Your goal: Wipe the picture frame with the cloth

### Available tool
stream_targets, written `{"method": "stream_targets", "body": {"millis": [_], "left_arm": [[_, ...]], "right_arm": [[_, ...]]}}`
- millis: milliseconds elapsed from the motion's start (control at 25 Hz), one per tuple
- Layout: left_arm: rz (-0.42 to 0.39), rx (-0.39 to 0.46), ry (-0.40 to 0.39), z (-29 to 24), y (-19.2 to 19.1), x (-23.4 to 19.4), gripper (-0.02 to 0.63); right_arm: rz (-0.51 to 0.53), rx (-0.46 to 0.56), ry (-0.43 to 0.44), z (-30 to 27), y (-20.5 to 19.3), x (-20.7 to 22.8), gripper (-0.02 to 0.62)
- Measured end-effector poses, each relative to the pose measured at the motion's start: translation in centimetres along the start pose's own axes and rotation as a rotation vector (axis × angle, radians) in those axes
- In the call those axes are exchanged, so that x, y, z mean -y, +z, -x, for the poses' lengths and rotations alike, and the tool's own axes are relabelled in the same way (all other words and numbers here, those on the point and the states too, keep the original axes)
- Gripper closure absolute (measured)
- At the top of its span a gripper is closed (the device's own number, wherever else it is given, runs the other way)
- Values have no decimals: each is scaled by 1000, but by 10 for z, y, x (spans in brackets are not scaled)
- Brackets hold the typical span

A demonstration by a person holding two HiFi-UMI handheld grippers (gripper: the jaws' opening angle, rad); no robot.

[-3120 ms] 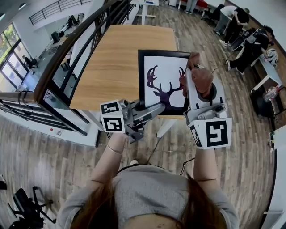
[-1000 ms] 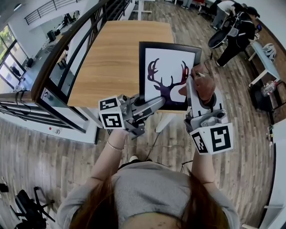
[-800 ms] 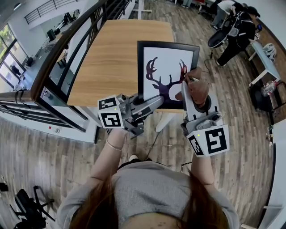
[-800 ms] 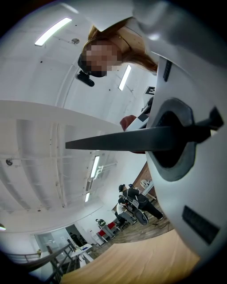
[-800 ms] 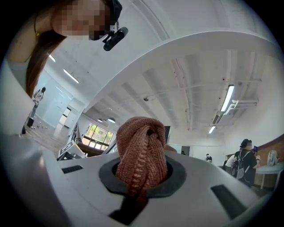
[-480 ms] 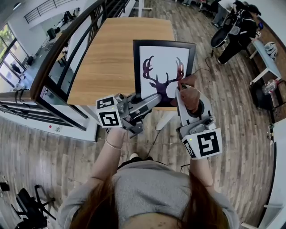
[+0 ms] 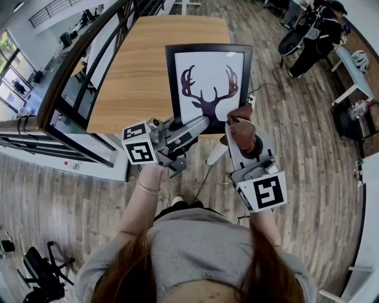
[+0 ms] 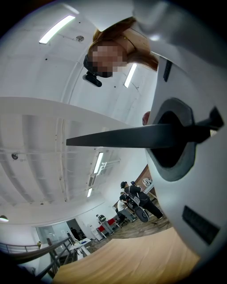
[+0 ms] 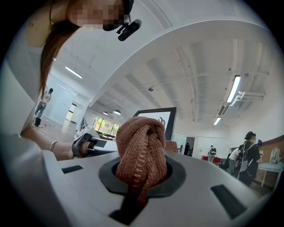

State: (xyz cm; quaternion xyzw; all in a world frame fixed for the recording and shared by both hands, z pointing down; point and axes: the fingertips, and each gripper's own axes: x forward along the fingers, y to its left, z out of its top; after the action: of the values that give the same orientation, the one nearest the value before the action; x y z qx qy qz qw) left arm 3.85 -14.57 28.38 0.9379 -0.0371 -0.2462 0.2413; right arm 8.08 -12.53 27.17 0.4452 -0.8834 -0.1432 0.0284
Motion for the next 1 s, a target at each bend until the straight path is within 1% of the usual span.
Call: {"method": "stream_targets", "body": {"millis": [280,440,560,760,880,1000], "left_arm": [[8,-5,8,-1,-2,-2,586],[27,-7,15,0,-4,-4,588],[40,-14,17,0,-4,-3,586],[63,-24,9,0,-4,-2,586],[59,-33,23,1,-4,-4,586],[80,-30,45,4,-8,-10,586]], "right_arm": [[7,-27,35,5,-12,-8,549],[-14,-13,31,4,-11,-9,551],[-47,12,23,3,-1,-11,549],[-51,-18,18,6,-5,-14,549],[-96,-18,25,6,-9,-13,549],[-142,-28,23,5,-15,-13,549]]}}
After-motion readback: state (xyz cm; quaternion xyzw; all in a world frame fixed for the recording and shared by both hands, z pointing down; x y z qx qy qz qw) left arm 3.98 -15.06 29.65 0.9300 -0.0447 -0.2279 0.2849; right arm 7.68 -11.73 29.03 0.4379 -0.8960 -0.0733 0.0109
